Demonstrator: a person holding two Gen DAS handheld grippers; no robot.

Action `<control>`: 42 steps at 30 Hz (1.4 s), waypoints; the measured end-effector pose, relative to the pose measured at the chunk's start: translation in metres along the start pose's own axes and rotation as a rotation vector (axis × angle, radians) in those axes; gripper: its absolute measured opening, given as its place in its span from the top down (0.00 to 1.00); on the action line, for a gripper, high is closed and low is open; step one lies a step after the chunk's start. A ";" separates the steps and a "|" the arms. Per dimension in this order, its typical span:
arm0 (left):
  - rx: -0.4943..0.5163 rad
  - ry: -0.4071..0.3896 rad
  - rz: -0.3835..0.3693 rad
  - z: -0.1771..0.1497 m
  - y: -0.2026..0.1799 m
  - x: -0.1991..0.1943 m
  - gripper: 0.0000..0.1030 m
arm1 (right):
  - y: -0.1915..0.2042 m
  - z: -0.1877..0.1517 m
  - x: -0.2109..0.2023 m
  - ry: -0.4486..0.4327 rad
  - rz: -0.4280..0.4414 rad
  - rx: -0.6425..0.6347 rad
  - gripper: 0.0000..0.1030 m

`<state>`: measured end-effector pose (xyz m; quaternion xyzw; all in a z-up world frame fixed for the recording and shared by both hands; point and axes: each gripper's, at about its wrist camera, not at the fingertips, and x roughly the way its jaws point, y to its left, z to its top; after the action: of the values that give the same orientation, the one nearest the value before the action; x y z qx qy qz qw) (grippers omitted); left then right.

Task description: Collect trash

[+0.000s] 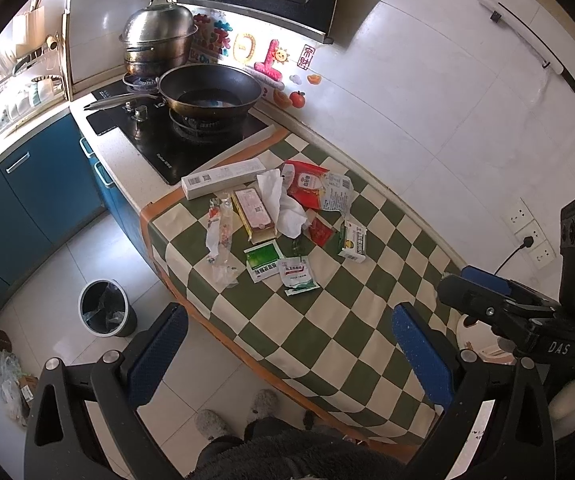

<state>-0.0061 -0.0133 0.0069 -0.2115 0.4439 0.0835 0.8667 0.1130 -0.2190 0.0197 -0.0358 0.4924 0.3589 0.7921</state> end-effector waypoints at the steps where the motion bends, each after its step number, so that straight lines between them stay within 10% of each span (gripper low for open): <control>1: 0.004 -0.008 0.021 -0.001 0.002 0.001 0.00 | 0.011 -0.003 0.001 -0.002 -0.003 0.003 0.00; 8: 0.054 -0.047 0.398 0.011 0.037 0.046 0.00 | 0.000 -0.013 0.032 -0.040 -0.173 0.152 0.00; 12: 0.042 0.017 0.451 0.028 0.075 0.094 0.00 | -0.043 -0.010 0.071 -0.038 -0.275 0.273 0.00; 24: -0.070 0.431 0.286 0.065 0.114 0.316 0.04 | -0.206 0.033 0.218 0.134 -0.446 0.490 0.00; 36: -0.045 0.502 0.277 0.067 0.103 0.381 0.94 | -0.269 0.052 0.326 0.259 -0.544 0.503 0.00; 42: -0.037 0.490 0.319 0.069 0.102 0.361 0.96 | -0.275 0.057 0.364 0.305 -0.530 0.467 0.24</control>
<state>0.2244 0.0931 -0.2784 -0.1685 0.6661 0.1734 0.7056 0.4152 -0.2049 -0.3260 -0.0334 0.6469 0.0103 0.7617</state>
